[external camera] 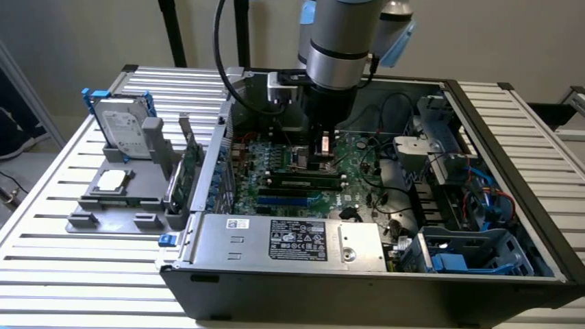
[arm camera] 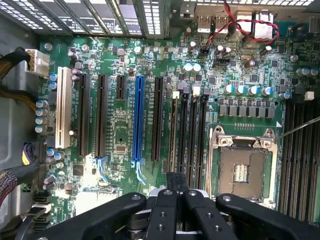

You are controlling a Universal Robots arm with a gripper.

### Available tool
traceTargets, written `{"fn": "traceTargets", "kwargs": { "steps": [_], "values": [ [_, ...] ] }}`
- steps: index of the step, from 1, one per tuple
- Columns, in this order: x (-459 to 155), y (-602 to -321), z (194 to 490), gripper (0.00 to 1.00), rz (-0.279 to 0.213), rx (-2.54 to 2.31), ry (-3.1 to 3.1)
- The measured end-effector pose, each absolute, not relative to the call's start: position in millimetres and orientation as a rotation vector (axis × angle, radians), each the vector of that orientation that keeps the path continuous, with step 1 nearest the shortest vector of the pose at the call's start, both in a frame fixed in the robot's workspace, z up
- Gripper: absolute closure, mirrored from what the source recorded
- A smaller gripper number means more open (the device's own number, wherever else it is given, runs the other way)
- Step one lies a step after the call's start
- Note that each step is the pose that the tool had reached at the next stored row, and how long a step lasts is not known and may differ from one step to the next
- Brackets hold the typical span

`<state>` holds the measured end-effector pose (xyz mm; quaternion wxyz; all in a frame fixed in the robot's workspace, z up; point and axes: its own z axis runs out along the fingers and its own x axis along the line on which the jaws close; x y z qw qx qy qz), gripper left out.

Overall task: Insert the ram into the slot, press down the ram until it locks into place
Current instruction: 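Press down the ram until it locks into place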

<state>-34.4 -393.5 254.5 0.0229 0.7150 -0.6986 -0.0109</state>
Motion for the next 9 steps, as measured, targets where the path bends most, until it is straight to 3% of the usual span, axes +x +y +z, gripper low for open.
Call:
{"fn": "traceTargets", "kwargs": {
  "steps": [9],
  "values": [
    [-34.4, -393.5, 254.5, 0.89, -0.034, 2.214, -2.163]
  ]
}}
